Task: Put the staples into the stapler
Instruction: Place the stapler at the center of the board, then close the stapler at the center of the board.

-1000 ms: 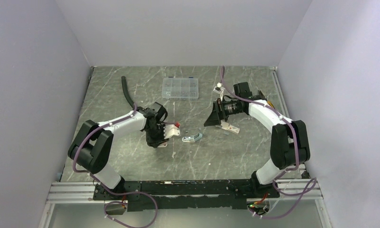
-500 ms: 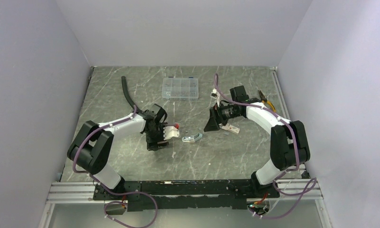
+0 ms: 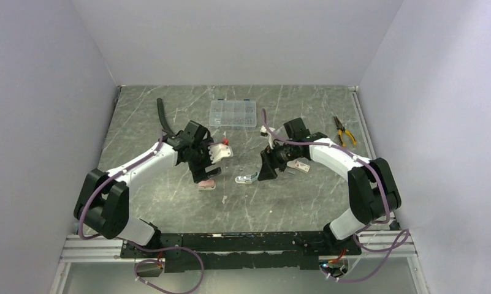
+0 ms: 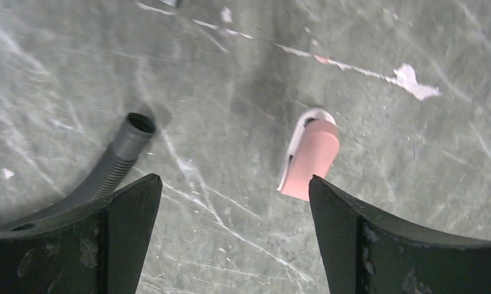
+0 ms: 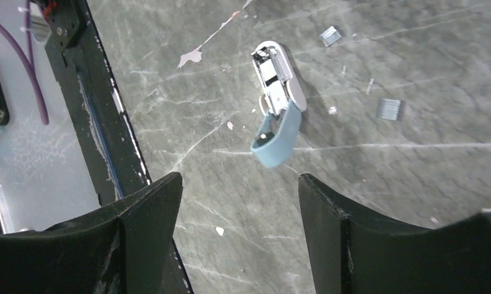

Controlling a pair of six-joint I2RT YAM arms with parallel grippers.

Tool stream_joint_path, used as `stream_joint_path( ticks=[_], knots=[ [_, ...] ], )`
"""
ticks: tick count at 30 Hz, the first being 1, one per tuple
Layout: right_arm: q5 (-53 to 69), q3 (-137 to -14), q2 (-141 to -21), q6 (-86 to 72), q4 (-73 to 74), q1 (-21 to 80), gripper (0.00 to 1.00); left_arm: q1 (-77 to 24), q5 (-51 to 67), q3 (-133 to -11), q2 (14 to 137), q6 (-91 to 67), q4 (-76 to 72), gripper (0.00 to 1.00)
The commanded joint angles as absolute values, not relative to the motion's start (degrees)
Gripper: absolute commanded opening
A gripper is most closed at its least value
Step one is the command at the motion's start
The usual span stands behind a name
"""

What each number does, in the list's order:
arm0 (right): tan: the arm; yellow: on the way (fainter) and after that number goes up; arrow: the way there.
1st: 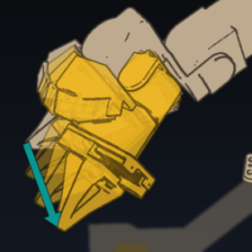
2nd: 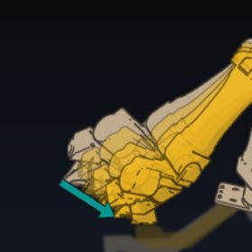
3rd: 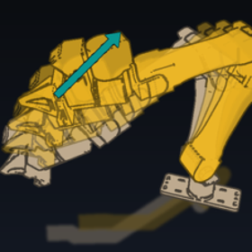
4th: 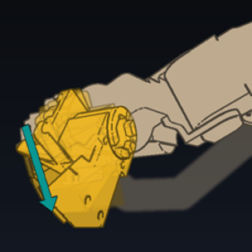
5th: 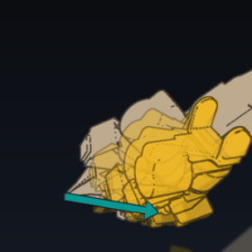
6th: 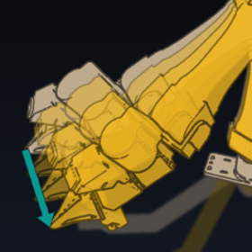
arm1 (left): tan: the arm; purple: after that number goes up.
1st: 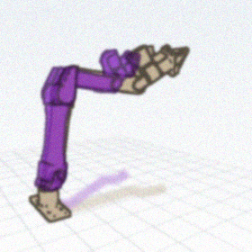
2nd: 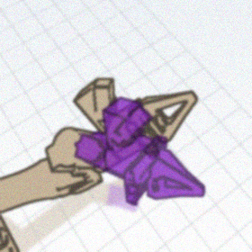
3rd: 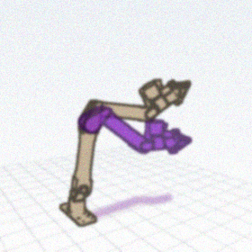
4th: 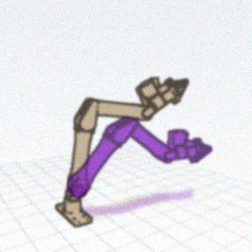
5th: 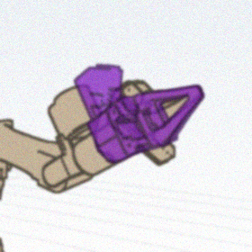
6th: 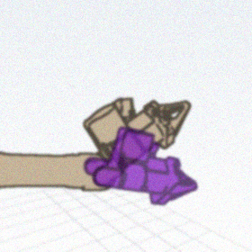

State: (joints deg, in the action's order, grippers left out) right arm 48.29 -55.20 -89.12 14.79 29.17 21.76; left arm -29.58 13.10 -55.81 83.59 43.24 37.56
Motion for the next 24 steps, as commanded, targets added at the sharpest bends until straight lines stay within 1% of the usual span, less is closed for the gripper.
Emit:
stream_joint_path(
  ticks=[1,7,16,21,24],
  knots=[
    [42.69,-54.78,-88.31,11.44,23.64,25.86,0.71,-27.63,13.13,-60.58,83.65,35.44,35.76,0.95],
    [40.8,-57.31,-93.24,7.65,23.07,27.86,0.61,-24.8,17.82,-63.06,83.89,33.26,36.14,0.95],
    [37.49,-60.45,-97.68,5.13,23.88,28.86,0.61,-24.17,20.33,-64.32,86.35,33.54,35.35,0.95],
    [36.97,-61.59,-98.13,5.2,24.78,28.83,0.53,-24.13,21.64,-64.91,87.61,33.55,35.66,0.95],
    [35.4,-62.31,-98.26,5.56,25.46,28.83,0.46,-24.17,19.86,-66.18,89.21,32.44,35.86,0.95]
  ],
)
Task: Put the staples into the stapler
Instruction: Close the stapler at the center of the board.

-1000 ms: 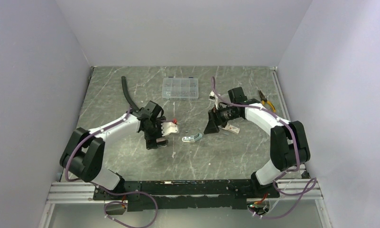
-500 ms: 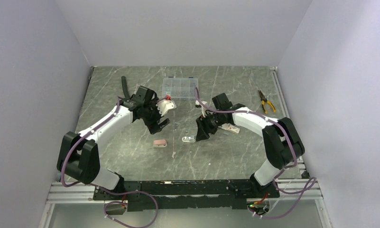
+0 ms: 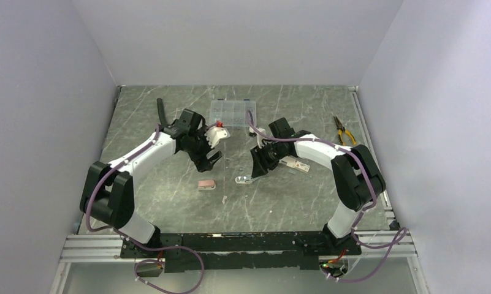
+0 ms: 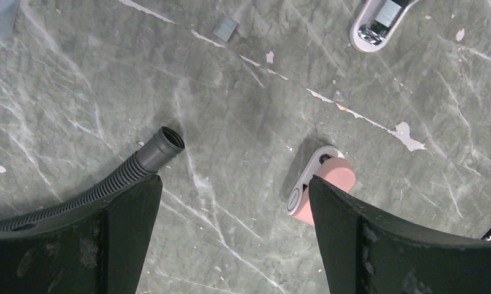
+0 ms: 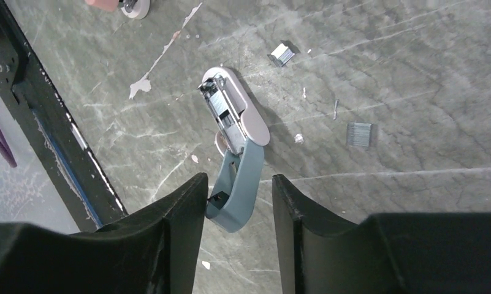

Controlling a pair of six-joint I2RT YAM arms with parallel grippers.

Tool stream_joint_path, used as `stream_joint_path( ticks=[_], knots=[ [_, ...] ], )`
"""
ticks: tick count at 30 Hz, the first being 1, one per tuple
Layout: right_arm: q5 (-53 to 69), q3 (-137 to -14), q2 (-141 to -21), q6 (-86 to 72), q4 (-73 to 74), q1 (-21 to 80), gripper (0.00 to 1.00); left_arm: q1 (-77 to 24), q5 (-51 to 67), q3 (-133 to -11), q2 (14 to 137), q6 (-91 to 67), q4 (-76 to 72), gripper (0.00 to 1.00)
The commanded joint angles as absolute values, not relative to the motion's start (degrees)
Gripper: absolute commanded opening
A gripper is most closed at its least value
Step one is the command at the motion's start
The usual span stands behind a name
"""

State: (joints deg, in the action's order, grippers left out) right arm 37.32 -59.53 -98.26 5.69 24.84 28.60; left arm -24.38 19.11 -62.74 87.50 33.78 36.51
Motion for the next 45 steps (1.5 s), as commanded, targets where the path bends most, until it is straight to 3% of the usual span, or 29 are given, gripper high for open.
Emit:
stream_joint_path(
  ticks=[1,13,22,36,45],
  knots=[
    [34.82,-62.51,-98.18,5.65,25.63,28.81,0.44,-24.17,19.2,-66.68,89.71,32.05,35.86,0.95],
    [31.26,-68.33,-100.4,8.17,31.47,28.74,0.28,-24.22,18.38,-68.4,91.23,29.69,35.22,0.94],
    [22.02,-72.36,-101.96,8.77,34.64,31.47,0.18,-24.11,15.95,-67.47,90.82,26.28,32.79,0.95],
    [-3.05,-71.1,-99.08,10.53,32.07,48.02,0.13,-19.97,6.79,-62.46,84.22,19.65,31.5,0.95],
    [-10.2,-68.94,-100.05,10.89,29.73,53.24,0.13,-13.58,1.63,-59.24,77.77,19.46,31.77,0.95]
  ],
)
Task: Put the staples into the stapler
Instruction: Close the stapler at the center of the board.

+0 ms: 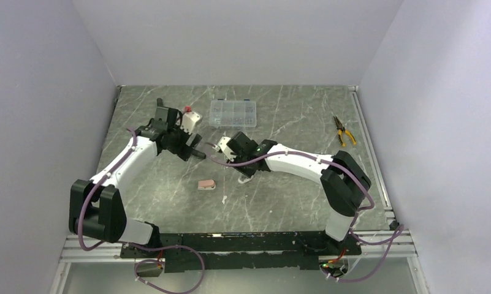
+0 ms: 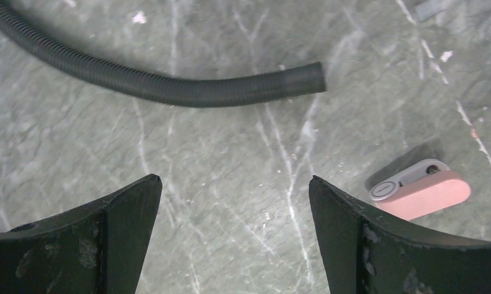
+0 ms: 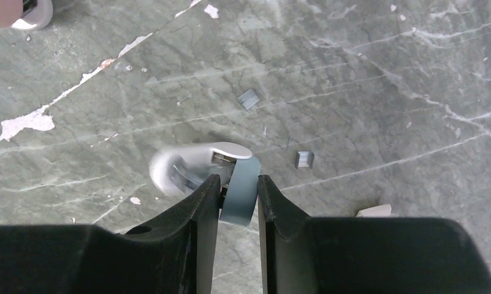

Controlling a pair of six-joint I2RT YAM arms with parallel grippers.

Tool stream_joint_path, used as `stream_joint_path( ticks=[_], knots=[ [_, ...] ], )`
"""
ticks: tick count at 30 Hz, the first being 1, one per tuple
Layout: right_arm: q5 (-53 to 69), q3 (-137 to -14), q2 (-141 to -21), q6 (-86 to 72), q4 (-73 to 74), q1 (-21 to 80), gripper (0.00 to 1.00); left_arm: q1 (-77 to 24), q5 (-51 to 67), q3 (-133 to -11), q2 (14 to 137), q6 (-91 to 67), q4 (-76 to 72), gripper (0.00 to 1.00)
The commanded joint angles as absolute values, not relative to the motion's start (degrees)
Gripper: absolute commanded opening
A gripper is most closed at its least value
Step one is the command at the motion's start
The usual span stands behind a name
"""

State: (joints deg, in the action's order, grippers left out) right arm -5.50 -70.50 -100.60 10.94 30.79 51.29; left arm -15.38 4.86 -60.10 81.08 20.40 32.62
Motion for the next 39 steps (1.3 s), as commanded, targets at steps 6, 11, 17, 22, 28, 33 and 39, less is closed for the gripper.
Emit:
stream_joint_path(
  ticks=[6,11,17,22,28,33,39],
  knots=[
    [-13.63,-69.26,-100.84,10.29,29.3,56.22,0.21,-11.72,0.34,-58.86,75.99,19.34,31.49,0.95],
    [-16.11,-70.01,-100.82,10.44,29.46,57.05,0.31,-11.71,0.56,-59.3,76.15,19.59,31.71,0.95],
    [-16.32,-71.0,-99.73,10.81,30.23,57.14,0.43,-11.7,1.13,-60.06,77.11,19.88,31.35,0.95],
    [-14.87,-72.75,-98.92,11.33,31.8,57.43,0.52,-11.69,1.38,-60.93,78.62,20.33,31.28,0.95],
    [-11.39,-77.26,-98.72,10.98,35.92,57.53,0.55,-11.69,1.42,-61.39,80.26,20.11,29.99,0.95],
    [-5.33,-77.91,-97.4,10.55,37.37,57.58,0.57,-11.69,1.8,-61.7,81.29,19.19,28.74,0.95],
    [2.43,-71.14,-90.83,12.15,32.1,55.19,0.65,-11.75,13.41,-63.81,80.8,21.15,30.66,0.95]
  ],
)
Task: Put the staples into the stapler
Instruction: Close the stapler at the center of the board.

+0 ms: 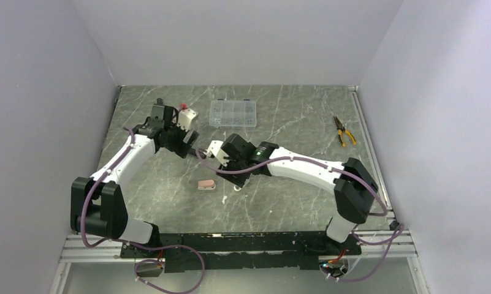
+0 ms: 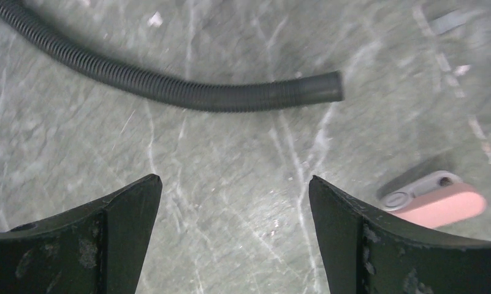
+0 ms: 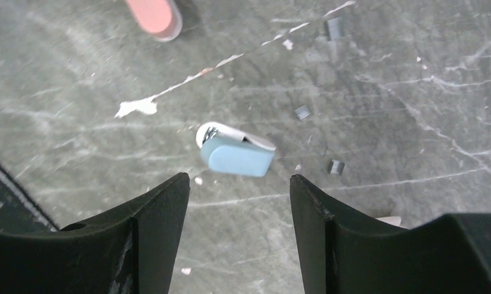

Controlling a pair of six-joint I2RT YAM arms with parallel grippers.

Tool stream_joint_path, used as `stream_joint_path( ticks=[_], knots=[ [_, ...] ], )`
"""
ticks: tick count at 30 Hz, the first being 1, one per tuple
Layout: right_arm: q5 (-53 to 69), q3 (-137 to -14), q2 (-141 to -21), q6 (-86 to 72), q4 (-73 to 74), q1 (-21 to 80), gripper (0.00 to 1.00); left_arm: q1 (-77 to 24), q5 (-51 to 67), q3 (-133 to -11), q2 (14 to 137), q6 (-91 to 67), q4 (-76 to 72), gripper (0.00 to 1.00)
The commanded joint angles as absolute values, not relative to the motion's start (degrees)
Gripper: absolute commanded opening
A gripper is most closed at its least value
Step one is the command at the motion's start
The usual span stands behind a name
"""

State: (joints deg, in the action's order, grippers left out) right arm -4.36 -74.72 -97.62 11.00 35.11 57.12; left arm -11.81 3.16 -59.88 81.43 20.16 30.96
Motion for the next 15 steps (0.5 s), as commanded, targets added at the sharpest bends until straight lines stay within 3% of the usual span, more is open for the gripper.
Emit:
stream_joint_path(
  ticks=[1,6,15],
  knots=[
    [4.58,-69.32,-89.08,12.87,30.6,53.85,0.66,-11.83,17.72,-64.04,80.65,22.09,31.4,0.95],
    [24.23,-62.17,-83.36,20.88,27.26,43.67,0.69,-15.33,31.2,-63.6,80.96,28.7,34.2,0.95],
    [28.28,-60.41,-86.45,41.38,26.76,42.1,0.78,-14.72,39.38,-65.17,80.63,29.16,38.56,0.95]
  ],
)
